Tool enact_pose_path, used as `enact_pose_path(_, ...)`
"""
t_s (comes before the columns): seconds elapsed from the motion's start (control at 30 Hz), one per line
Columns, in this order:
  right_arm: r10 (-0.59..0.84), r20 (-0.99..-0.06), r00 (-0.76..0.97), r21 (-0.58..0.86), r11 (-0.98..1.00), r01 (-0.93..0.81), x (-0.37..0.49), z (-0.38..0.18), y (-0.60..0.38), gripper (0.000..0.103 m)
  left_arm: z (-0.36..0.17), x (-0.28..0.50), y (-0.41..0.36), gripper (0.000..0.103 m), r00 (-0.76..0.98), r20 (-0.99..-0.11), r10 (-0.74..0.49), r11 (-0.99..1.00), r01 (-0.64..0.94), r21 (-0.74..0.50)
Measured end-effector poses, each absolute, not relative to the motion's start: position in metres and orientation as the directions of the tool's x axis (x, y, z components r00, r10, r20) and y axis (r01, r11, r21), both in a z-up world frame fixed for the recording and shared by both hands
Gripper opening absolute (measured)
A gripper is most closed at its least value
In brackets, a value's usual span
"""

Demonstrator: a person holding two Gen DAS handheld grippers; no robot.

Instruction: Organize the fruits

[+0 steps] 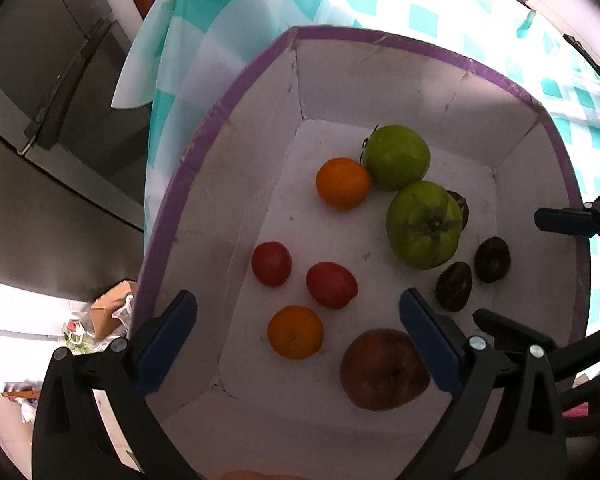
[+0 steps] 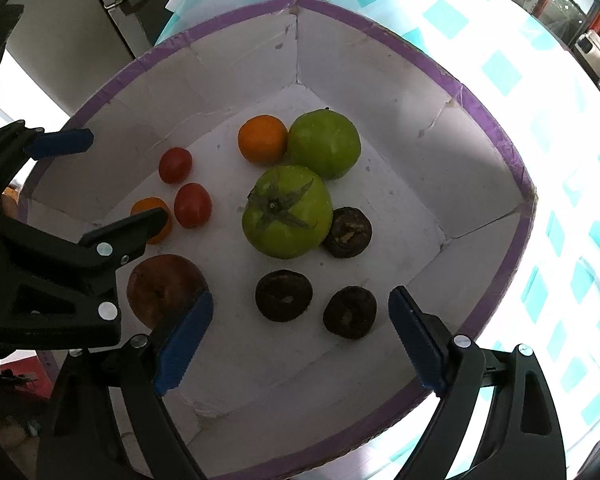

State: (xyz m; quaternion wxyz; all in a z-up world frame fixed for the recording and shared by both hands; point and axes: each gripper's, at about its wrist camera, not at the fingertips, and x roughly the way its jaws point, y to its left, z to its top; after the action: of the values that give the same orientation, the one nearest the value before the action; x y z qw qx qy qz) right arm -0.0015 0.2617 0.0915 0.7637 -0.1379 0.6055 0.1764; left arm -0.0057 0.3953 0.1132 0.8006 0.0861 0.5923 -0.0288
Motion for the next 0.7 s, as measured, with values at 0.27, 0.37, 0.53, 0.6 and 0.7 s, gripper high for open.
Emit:
enact_pose_path(0.27,0.082,-0.974,0.211,-0.026,0.887,-0.461,-0.003,0.087,0.267,0.087,0.108,-0.003,0.396,0.101,0.287,-0.955,0.072,0.986,0.123,0.111)
enact_pose_path(0.37,0.092,-0.975,0.204,-0.018,0.875,-0.484,-0.006,0.084,0.270,0.087,0.107,-0.002,0.397,0.101,0.281,-0.956,0.086,0.987,0.108,0.120)
enact_pose_path(0.53,0.111,-0.973,0.204,-0.015,0.847,-0.531,-0.011,0.080,0.275,0.087,0.102,0.001,0.397,0.101,0.267,-0.957,0.110,0.986,0.092,0.138)
enact_pose_path(0.6,0.122,-0.968,0.217,-0.021,0.829,-0.560,-0.013,0.081,0.277,0.087,0.107,0.000,0.397,0.101,0.310,-0.939,0.149,0.981,0.070,0.179)
enact_pose_path(0.7,0.166,-0.954,0.252,-0.013,0.812,-0.584,-0.015,0.094,0.275,0.087,0.114,-0.001,0.391,0.100,0.316,-0.912,0.263,0.960,0.010,0.281)
